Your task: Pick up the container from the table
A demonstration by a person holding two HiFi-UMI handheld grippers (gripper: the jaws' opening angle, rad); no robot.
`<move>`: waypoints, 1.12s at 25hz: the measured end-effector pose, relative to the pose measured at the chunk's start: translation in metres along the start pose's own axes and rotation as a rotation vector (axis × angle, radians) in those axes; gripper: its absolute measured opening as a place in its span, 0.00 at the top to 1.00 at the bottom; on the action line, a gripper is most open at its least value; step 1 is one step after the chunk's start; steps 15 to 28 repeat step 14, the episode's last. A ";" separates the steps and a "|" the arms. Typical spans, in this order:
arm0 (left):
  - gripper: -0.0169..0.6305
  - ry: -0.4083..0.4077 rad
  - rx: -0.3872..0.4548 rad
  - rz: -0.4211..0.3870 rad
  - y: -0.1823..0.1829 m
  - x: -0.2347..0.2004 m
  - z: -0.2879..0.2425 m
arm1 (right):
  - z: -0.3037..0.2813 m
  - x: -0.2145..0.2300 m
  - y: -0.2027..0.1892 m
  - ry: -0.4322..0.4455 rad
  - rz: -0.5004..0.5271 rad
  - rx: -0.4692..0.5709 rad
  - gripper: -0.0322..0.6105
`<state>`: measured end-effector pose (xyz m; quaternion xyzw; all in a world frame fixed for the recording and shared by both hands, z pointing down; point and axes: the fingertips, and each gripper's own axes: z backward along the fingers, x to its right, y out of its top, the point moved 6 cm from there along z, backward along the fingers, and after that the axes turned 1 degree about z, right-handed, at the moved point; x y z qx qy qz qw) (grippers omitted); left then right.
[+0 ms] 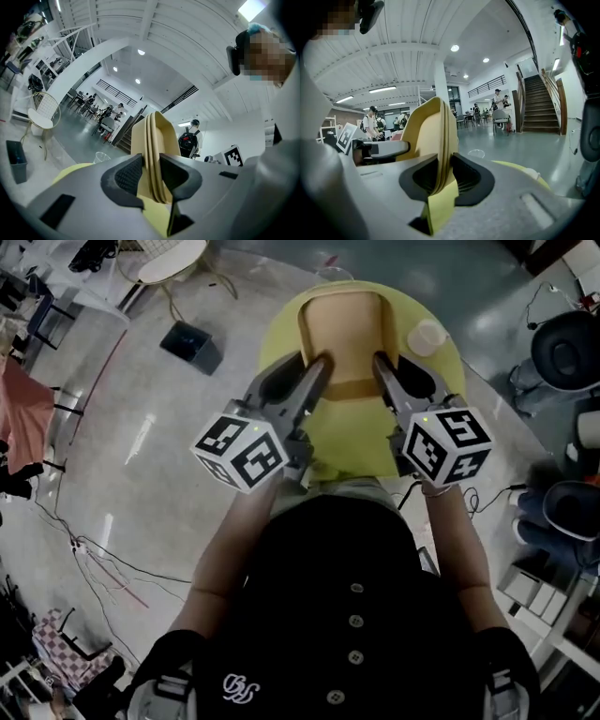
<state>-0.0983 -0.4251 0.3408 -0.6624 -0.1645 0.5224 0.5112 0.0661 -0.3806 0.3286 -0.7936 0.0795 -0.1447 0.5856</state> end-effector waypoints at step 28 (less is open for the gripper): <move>0.80 0.039 -0.025 0.034 -0.020 -0.005 0.013 | 0.000 -0.005 -0.024 0.013 -0.047 -0.034 0.85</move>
